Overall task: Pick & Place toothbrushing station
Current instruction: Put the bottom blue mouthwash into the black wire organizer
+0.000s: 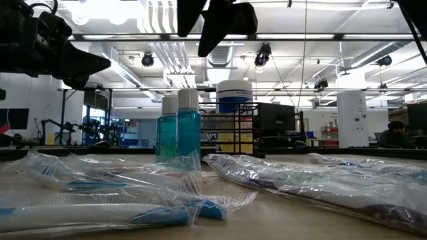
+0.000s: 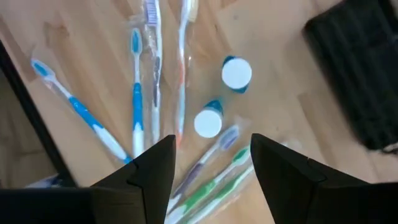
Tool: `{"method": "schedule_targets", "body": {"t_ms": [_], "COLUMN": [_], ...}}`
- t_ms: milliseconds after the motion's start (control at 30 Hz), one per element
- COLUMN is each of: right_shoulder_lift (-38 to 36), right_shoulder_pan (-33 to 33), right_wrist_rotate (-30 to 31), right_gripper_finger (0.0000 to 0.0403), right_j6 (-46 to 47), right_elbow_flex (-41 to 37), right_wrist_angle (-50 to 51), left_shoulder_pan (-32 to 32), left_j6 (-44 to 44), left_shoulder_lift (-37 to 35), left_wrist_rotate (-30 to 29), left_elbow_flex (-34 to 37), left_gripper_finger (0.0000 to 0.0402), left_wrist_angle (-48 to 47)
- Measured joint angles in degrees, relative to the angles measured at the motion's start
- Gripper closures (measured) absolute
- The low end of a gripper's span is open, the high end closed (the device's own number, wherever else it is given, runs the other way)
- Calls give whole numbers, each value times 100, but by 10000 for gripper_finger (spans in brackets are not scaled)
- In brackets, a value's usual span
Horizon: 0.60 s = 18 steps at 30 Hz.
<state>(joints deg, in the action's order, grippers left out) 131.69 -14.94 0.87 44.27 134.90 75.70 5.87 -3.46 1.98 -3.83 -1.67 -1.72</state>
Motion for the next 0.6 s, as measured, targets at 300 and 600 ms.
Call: {"method": "schedule_targets", "body": {"t_ms": [300, 600], "right_shoulder_lift": [67, 148], "right_shoulder_pan": [79, 51], "right_wrist_rotate": [-296, -305], "right_gripper_finger": [199, 199], "right_j6": [506, 954], "right_elbow_flex": [-23, -34], "right_wrist_angle": [81, 54], "left_shoulder_pan": [0, 0], "left_j6": [14, 33], "left_shoulder_lift": [4, 4], "left_wrist_rotate": [92, 108], "left_elbow_flex": [0, 0], "left_gripper_finger": [367, 367], "left_wrist_angle": [-13, -13]}}
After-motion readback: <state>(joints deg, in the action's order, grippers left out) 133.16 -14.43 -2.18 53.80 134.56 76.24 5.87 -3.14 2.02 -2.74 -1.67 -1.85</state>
